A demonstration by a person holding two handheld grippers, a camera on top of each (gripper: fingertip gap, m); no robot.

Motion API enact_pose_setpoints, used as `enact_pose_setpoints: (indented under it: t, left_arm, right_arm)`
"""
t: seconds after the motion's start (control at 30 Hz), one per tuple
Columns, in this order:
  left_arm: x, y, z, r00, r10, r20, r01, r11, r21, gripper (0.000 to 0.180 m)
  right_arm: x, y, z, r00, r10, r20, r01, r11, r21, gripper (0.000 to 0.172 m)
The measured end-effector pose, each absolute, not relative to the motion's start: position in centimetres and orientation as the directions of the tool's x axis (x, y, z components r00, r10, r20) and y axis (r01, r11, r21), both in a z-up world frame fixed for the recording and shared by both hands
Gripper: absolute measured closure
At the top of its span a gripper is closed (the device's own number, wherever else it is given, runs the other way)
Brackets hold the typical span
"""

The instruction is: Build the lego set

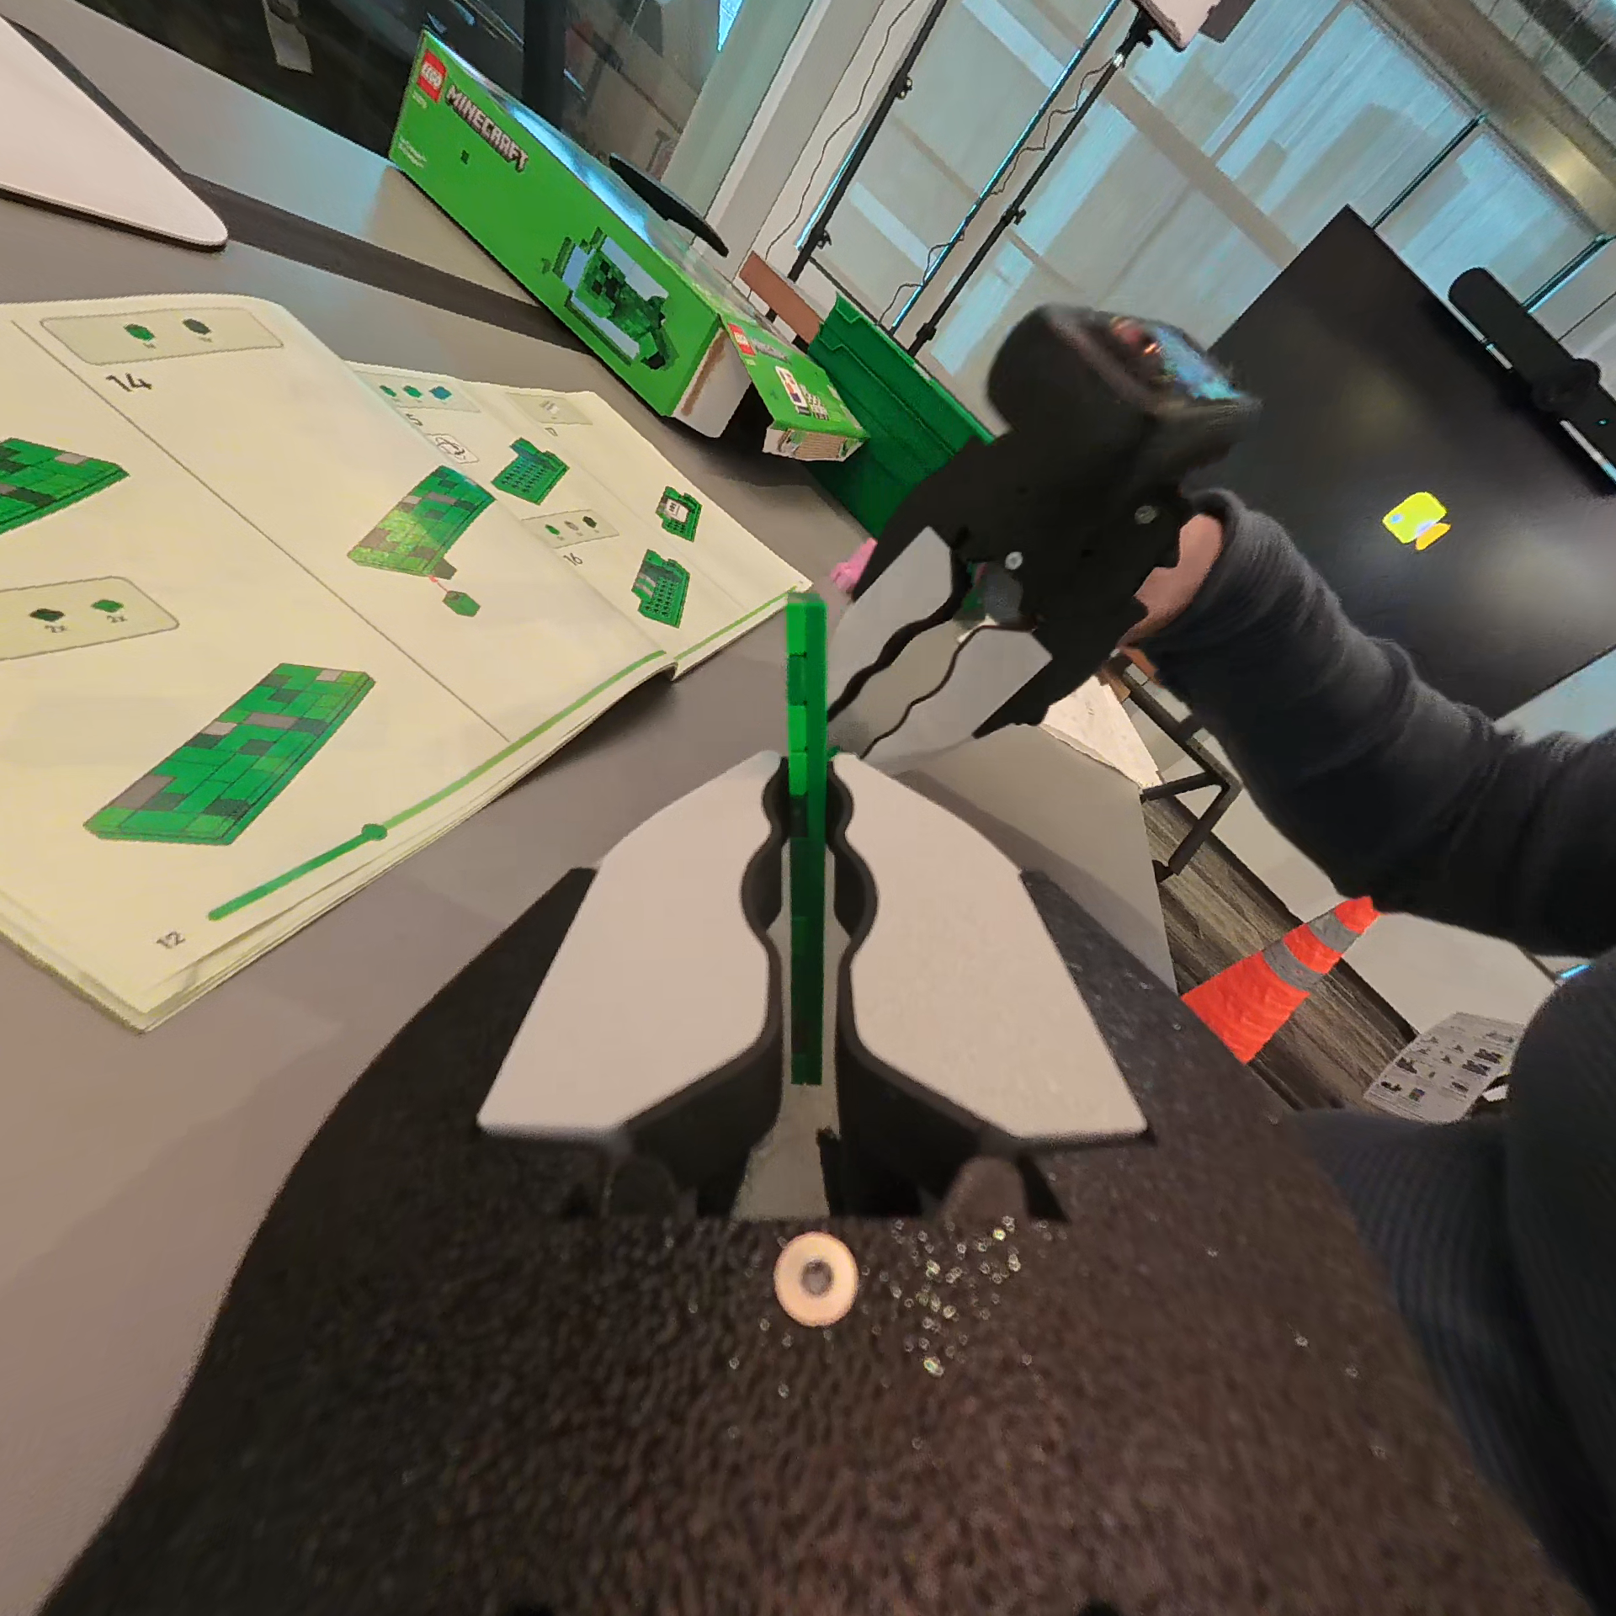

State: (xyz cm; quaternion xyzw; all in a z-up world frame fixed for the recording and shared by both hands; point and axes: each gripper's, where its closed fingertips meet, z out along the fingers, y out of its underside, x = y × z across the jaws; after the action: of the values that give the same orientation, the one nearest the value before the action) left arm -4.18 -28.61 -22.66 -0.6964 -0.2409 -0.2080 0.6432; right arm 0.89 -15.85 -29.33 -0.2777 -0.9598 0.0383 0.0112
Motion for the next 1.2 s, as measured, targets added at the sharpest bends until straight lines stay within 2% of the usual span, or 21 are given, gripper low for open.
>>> enact_pose_setpoints:
  t: [0.1, 0.17, 0.2, 0.27, 0.43, 0.6, 1.2]
  left_arm:
    - [-3.8, -28.4, -22.7, 0.8, 0.055, 0.597, 0.599, -0.069, -0.798, 0.175]
    - [-3.4, -28.2, -22.7, 0.803, 0.037, 0.595, 0.596, -0.079, -0.799, 0.175]
    - [-3.2, -28.0, -22.6, 0.804, 0.028, 0.594, 0.594, -0.085, -0.8, 0.175]
    - [-2.6, -27.7, -22.6, 0.808, 0.004, 0.589, 0.586, -0.098, -0.804, 0.175]
    - [-1.2, -27.0, -22.6, 0.831, -0.053, 0.553, 0.542, -0.143, -0.828, 0.175]
    - [-0.8, -26.3, -22.6, 0.829, -0.064, 0.556, 0.544, -0.144, -0.827, 0.175]
    - [0.2, -23.8, -22.7, 0.811, -0.079, 0.579, 0.564, -0.154, -0.811, 0.175]
  right_arm:
    - [0.7, -15.7, -28.5, -0.809, 0.587, 0.029, 0.536, 0.756, -0.376, 0.148]
    - [0.8, -15.5, -27.9, -0.8, 0.596, 0.069, 0.456, 0.678, -0.577, 0.148]
    - [1.1, -15.4, -27.7, -0.792, 0.606, 0.072, 0.42, 0.627, -0.656, 0.148]
    - [2.0, -14.9, -28.0, -0.776, 0.63, 0.027, 0.42, 0.549, -0.723, 0.149]
    - [2.2, -14.4, -28.8, -0.762, 0.648, 0.012, 0.393, 0.478, -0.786, 0.151]
    - [1.7, -15.0, -29.4, -0.79, 0.613, 0.032, 0.381, 0.531, -0.757, 0.153]
    - [1.0, -15.7, -29.4, -0.79, 0.613, 0.025, 0.384, 0.525, -0.759, 0.162]
